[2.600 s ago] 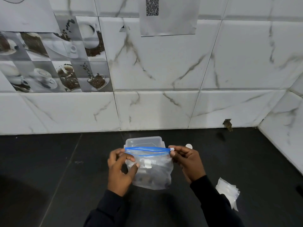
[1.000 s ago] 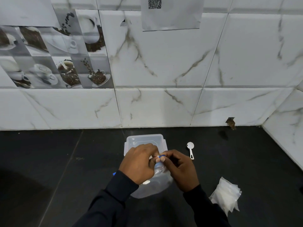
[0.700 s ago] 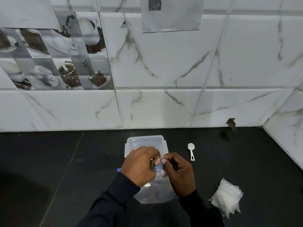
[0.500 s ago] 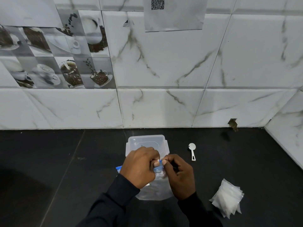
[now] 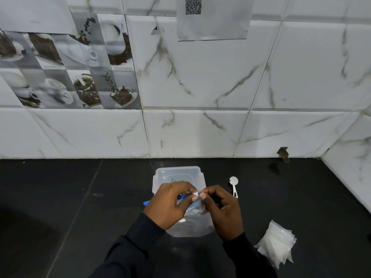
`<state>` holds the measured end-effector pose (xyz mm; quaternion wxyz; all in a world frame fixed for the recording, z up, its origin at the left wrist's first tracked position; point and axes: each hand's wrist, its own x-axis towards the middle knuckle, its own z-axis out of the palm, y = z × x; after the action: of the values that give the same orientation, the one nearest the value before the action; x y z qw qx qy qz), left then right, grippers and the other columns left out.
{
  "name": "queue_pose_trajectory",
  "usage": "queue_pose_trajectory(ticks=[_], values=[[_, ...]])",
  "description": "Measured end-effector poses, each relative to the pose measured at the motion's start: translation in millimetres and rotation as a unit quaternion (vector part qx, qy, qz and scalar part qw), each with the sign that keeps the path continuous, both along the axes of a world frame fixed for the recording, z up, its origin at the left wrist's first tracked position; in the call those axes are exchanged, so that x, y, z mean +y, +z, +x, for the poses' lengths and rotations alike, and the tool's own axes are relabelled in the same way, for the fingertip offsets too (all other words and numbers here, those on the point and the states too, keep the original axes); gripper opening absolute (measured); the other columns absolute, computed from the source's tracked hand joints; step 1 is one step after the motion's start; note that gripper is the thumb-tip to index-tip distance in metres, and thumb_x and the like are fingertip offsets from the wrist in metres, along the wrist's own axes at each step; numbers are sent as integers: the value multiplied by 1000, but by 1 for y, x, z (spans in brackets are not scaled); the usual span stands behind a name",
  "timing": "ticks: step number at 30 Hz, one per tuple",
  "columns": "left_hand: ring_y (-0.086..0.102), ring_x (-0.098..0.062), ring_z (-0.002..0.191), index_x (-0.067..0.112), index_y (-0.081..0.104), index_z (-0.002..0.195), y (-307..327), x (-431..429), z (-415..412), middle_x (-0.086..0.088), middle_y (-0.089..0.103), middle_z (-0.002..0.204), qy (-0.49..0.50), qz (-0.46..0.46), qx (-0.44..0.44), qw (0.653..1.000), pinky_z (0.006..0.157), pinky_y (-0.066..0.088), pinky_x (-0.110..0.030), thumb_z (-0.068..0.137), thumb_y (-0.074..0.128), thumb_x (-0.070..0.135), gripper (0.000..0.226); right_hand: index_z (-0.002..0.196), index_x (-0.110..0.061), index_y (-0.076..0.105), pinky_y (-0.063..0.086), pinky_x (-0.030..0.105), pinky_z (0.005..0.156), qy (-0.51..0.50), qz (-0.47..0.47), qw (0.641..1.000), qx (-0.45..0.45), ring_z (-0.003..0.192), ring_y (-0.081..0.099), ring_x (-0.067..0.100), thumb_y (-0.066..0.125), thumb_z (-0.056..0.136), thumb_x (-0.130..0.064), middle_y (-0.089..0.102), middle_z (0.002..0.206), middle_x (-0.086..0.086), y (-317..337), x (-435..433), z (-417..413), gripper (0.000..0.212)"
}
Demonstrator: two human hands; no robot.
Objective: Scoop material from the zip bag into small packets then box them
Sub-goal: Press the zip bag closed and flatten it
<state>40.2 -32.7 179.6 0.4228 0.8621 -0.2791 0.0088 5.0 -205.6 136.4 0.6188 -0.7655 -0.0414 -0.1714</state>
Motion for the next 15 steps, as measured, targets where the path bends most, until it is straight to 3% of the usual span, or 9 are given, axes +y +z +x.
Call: queue_pose_trajectory(ticks=[6, 11, 15], values=[[62, -10, 74, 24, 66, 82, 6, -3, -2, 12, 64, 76, -13, 2, -12, 1000, 67, 52, -31, 89, 59, 35, 14, 84, -15, 66, 52, 21, 68, 15, -34, 999, -18, 75, 66, 16, 59, 92, -25, 67, 79, -6, 3, 3, -3, 14], [56, -11, 66, 18, 59, 69, 2, -6, -3, 7, 58, 68, -9, 10, -50, 999, 62, 49, -33, 82, 55, 25, 15, 80, -14, 63, 50, 22, 63, 10, -60, 998, -25, 68, 62, 14, 60, 91, -13, 64, 74, -4, -1, 9, -7, 11], [54, -10, 64, 17, 56, 68, 1, 5, -3, 7, 57, 68, -20, 18, -56, 998, 60, 48, -33, 79, 54, 22, 13, 78, -16, 64, 51, 22, 63, -67, -30, 997, -27, 70, 63, 11, 59, 89, -22, 66, 77, -4, 2, -5, -7, 13]])
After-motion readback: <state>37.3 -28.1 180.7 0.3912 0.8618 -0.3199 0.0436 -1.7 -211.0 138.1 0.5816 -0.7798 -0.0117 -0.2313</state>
